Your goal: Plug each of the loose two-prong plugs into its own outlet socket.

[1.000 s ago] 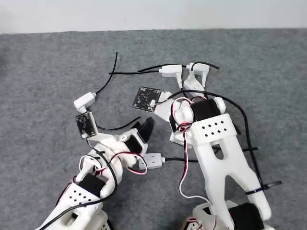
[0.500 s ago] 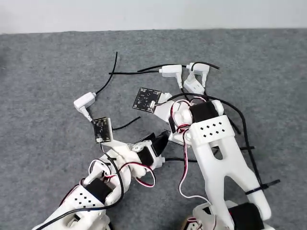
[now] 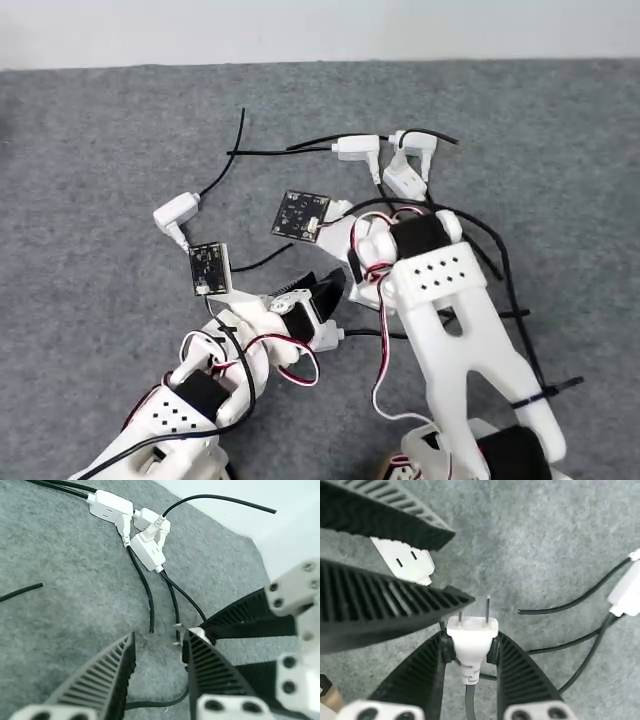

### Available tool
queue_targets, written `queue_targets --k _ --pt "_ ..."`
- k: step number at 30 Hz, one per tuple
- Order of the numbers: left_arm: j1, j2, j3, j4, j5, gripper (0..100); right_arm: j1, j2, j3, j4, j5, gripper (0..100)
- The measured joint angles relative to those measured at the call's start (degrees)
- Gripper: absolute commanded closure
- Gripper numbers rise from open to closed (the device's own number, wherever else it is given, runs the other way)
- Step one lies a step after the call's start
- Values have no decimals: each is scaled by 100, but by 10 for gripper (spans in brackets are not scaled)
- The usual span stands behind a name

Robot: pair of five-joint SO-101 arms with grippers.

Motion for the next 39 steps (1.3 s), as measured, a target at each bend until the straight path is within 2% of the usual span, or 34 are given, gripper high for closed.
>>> queue_targets --k 10,25,39 --pt "0 -18 0 0 -35 855 -527 -492 9 334 -273 990" --pt "-18 -9 62 0 -70 855 -624 -1459 9 554 -440 991" --pt "-18 -9 62 0 -70 855 -738 -1530 9 633 -624 991"
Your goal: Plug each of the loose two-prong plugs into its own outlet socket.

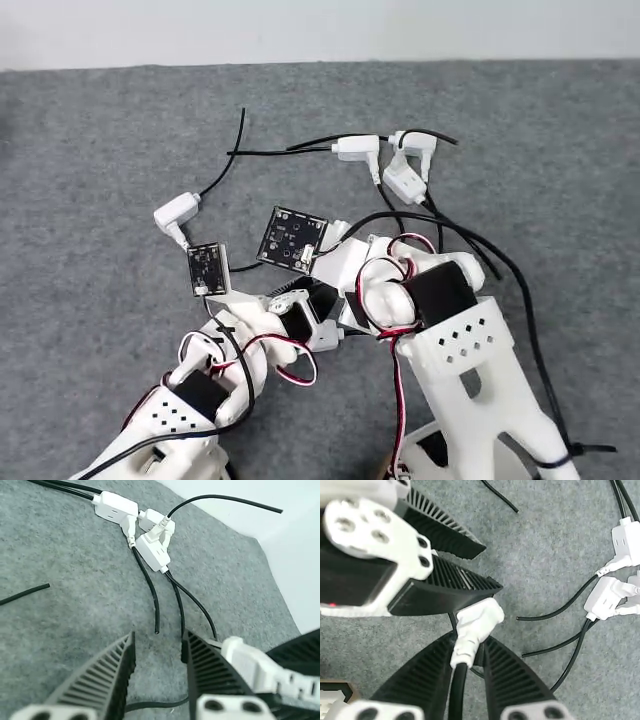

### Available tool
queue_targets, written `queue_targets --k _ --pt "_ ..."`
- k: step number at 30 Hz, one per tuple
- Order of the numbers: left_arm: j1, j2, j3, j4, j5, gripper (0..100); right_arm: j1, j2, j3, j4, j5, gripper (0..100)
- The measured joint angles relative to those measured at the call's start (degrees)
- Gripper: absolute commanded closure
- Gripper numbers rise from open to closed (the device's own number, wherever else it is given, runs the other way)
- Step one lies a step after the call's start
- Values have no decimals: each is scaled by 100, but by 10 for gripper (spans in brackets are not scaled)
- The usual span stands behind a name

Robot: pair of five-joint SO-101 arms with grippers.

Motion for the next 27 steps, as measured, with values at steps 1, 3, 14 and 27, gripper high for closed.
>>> queue_targets --k 1,3,14,27 --pt "0 0 0 0 0 855 0 0 0 0 0 991" --pt "0 0 0 0 0 855 62 0 0 0 9 991" --pt "26 9 114 0 -9 855 1626 -18 1538 -879 1081 991" --pt "18 9 149 0 -167 855 2374 1125 2365 -2813 1626 991"
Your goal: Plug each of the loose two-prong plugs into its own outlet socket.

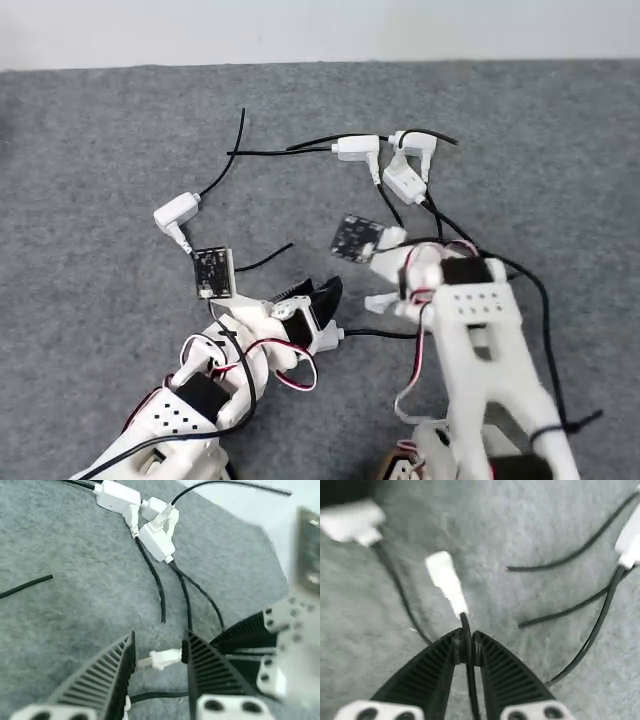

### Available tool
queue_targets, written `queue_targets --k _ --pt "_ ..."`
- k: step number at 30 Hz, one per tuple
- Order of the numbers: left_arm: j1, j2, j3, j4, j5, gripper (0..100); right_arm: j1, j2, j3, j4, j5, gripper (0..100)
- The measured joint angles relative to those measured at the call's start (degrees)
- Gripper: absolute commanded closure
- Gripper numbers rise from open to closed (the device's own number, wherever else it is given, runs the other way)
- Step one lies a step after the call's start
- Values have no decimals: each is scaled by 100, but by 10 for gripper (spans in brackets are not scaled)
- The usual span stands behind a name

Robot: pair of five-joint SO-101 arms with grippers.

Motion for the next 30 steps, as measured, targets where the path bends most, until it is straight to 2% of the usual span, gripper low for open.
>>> queue_targets --k 6,8,12,15,21,25,30 --pt "0 0 0 0 -97 855 879 862 0 -598 510 976" --pt "0 0 0 0 -97 855 1081 870 0 -607 598 912" --pt "0 0 0 0 -97 855 1116 897 0 -281 651 713" --pt "0 0 0 0 -97 855 1116 897 -97 105 659 653" --pt "0 0 0 0 -97 855 1037 897 -563 914 923 719" --pt "0 0 0 0 -97 855 431 932 -607 1160 967 779" --pt "0 0 0 0 -114 855 -360 967 -580 1046 615 779"
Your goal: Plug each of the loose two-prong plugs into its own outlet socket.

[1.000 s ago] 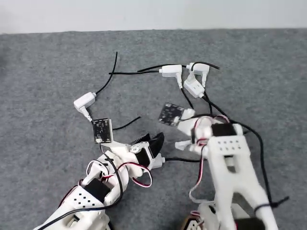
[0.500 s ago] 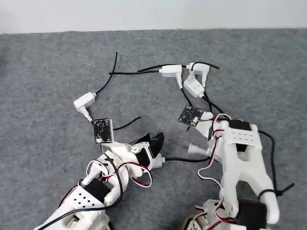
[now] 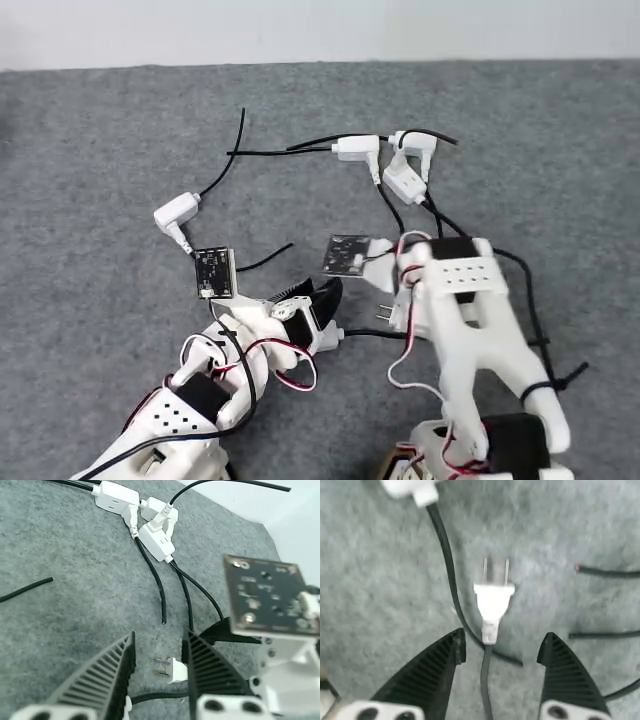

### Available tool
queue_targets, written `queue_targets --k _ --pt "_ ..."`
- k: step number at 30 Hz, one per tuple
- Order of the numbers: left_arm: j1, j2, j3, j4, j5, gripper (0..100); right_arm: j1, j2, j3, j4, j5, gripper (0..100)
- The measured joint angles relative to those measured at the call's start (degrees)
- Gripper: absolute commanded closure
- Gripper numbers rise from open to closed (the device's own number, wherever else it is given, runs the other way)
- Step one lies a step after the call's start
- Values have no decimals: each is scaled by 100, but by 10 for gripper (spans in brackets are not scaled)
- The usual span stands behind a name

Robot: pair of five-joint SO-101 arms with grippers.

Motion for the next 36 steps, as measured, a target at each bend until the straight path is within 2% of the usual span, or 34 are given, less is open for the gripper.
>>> queue_targets --k 6,14,28,30,34,36 --pt "0 0 0 0 0 855 -176 0 404 -642 -149 779" --pt "0 0 0 0 0 855 -211 35 413 -774 -149 779" --pt "18 0 0 0 -18 855 -193 1354 123 -1143 -193 783" --pt "18 0 0 0 -18 855 -193 1380 105 -1152 -193 812" --pt "18 0 0 0 -9 855 -185 1380 97 -1284 -193 991" --pt "18 0 0 0 -9 855 -176 1380 18 -1336 -158 976"
